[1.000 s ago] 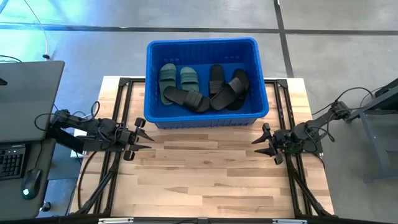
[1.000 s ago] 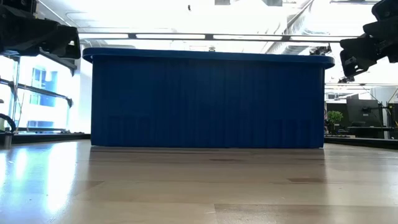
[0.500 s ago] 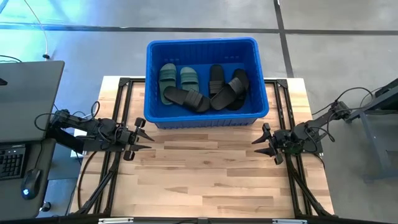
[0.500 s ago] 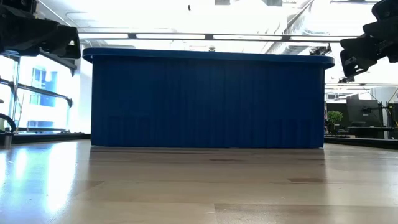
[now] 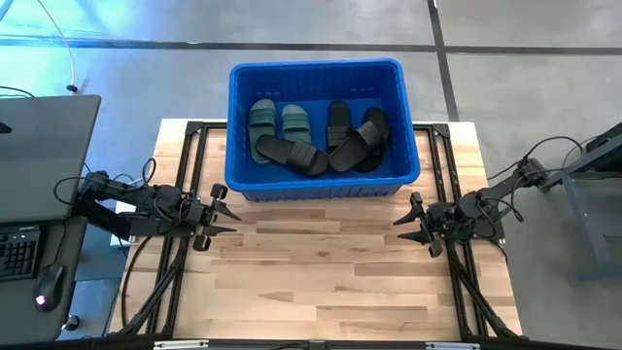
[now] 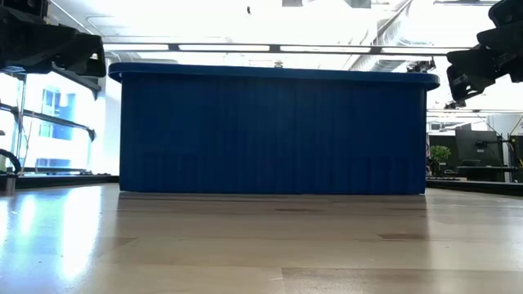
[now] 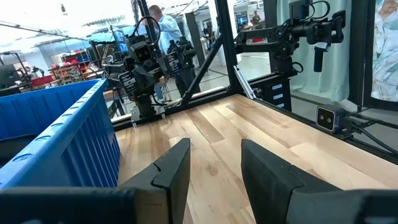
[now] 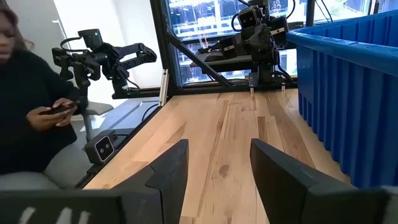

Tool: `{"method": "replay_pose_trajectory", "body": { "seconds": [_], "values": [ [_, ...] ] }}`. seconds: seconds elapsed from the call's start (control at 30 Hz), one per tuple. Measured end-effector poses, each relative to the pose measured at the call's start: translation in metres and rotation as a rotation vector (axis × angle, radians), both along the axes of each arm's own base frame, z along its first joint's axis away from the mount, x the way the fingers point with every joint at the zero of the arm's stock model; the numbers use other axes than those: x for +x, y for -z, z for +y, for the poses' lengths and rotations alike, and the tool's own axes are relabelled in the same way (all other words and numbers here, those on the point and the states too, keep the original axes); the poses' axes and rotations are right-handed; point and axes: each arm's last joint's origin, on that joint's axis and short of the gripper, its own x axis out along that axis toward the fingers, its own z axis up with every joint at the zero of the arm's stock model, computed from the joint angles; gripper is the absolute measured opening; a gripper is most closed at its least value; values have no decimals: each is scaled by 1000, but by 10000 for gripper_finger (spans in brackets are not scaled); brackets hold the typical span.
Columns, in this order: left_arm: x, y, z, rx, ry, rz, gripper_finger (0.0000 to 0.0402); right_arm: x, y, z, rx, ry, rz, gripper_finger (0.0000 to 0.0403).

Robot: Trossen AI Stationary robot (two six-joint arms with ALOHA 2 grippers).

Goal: Pick and place slides into bin
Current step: Return to Home Position

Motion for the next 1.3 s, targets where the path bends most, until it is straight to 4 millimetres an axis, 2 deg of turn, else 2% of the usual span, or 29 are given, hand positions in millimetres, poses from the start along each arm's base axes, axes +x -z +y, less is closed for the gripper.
{"method": "replay_pose_trajectory", "body": {
  "seconds": [1.3],
  "values": [
    [0,0,0,0,0,0,127,0,0,0,0,0,0,165]
  ]
}}
